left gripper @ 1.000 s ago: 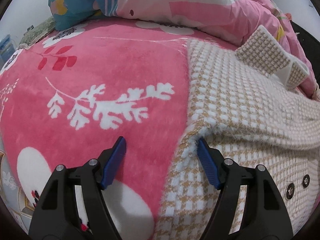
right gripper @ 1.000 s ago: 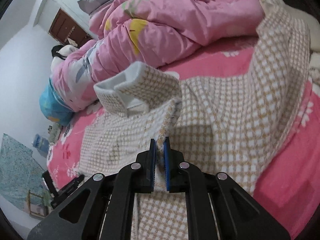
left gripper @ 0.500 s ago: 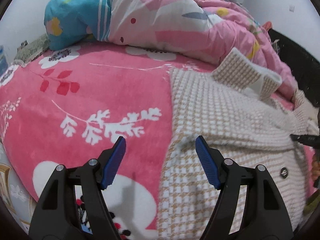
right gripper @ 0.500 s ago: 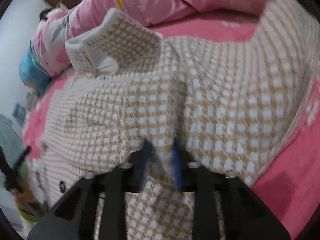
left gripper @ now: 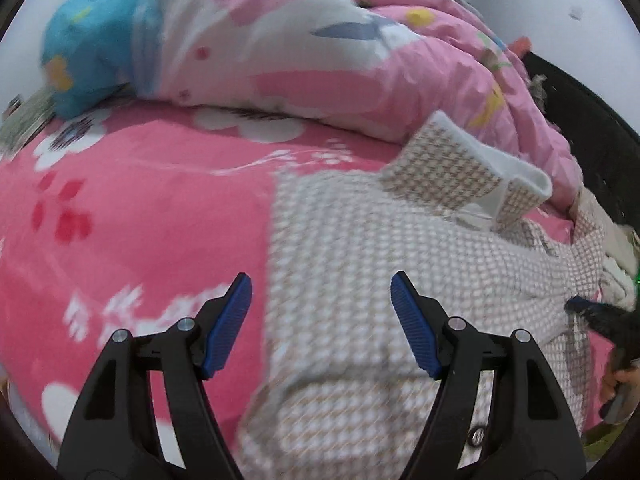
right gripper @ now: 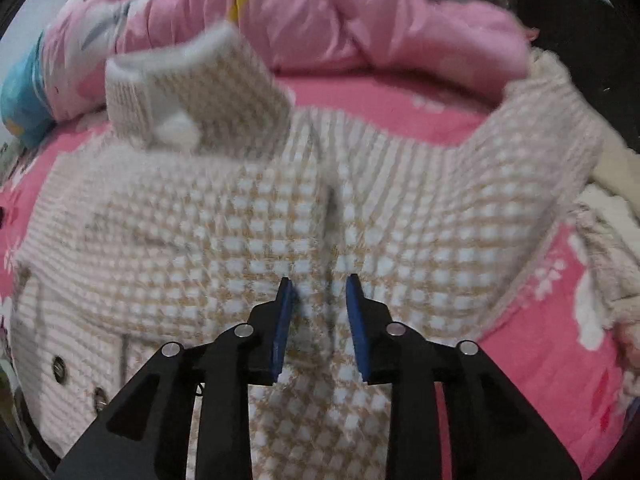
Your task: Fold large clothes
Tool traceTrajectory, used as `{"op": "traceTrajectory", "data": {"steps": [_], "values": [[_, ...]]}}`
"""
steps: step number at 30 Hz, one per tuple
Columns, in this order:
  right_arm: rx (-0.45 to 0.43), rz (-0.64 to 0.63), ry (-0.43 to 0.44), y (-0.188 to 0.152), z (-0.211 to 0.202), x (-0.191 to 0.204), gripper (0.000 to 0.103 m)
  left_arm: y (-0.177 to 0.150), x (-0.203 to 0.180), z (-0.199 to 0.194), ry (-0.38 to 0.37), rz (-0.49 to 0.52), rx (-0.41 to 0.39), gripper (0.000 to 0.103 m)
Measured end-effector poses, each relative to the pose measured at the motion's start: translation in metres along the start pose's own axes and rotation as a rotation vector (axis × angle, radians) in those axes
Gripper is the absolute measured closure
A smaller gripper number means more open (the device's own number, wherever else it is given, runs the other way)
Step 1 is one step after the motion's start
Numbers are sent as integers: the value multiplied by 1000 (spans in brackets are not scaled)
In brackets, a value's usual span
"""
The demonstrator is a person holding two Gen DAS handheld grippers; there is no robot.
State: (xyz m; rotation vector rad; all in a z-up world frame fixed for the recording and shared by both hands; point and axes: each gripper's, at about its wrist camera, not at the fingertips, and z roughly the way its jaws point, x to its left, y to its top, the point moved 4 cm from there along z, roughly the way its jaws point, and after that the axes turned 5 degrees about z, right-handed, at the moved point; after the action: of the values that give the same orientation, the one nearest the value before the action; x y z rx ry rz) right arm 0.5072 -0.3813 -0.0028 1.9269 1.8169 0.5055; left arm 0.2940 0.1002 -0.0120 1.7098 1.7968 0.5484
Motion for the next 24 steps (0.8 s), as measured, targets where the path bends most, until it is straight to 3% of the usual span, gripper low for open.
{"op": "traceTrajectory", "data": {"steps": [2, 5, 8, 10, 11, 12, 14, 16, 20, 22, 24], "values": [[-58, -20, 34, 8, -15, 12, 65, 6, -9, 18, 1, 28, 20, 34], [-71, -62, 174, 20, -15, 46, 65, 20, -10, 55, -2, 27, 65, 34], [-45, -86, 210, 23, 15, 71, 65, 34, 10, 84, 45, -39, 90, 34], [28, -87, 149, 17, 54, 74, 65, 36, 31, 104, 114, -96, 122, 34], [61, -92, 143, 14, 69, 74, 65, 33, 41, 112, 120, -127, 153, 30], [60, -95, 161, 11, 78, 74, 65, 27, 51, 122, 68, -188, 181, 28], [44, -115, 137, 11, 67, 78, 65, 25, 56, 121, 39, -212, 164, 28], [53, -132, 53, 12, 52, 82, 63, 26, 51, 118, 59, -161, 155, 28], [13, -123, 187, 24, 26, 111, 63, 23, 53, 116, 45, -178, 140, 28], [5, -160, 211, 27, 33, 134, 61, 22, 52, 113, 56, -170, 132, 28], [69, -190, 187, 20, 61, 146, 51, 23, 49, 105, 66, -169, 122, 29]]}}
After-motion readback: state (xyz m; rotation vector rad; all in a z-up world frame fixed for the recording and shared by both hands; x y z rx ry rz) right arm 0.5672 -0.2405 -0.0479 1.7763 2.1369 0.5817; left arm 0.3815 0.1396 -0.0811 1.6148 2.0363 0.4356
